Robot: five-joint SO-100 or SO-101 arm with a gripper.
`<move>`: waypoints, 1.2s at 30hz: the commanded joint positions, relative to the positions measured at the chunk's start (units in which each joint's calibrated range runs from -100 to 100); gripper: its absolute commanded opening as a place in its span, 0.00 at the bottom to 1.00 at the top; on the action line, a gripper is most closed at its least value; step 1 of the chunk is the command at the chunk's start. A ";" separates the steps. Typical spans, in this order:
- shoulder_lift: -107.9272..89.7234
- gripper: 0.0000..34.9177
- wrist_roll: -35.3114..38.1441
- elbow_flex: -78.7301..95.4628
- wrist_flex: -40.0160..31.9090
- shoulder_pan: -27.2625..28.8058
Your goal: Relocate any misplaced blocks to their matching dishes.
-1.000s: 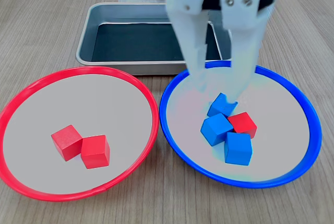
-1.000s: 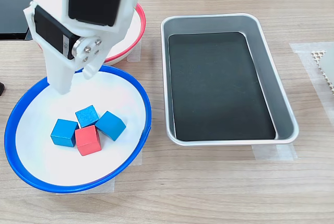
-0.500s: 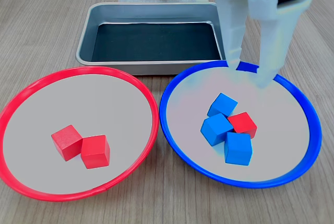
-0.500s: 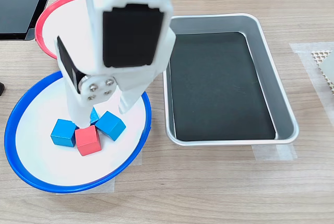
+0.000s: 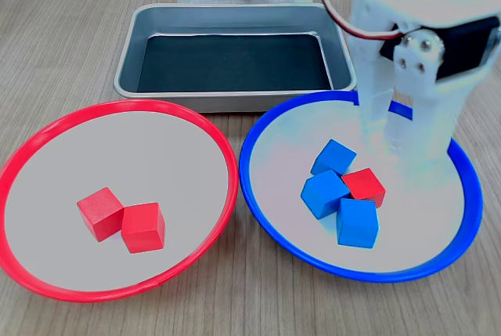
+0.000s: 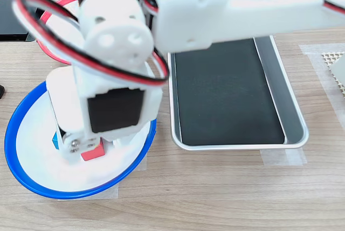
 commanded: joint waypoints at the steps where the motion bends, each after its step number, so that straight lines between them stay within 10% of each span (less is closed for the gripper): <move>1: -0.28 0.44 -0.05 -2.50 0.64 0.30; 36: 6.46 0.42 2.10 -6.42 -4.81 4.63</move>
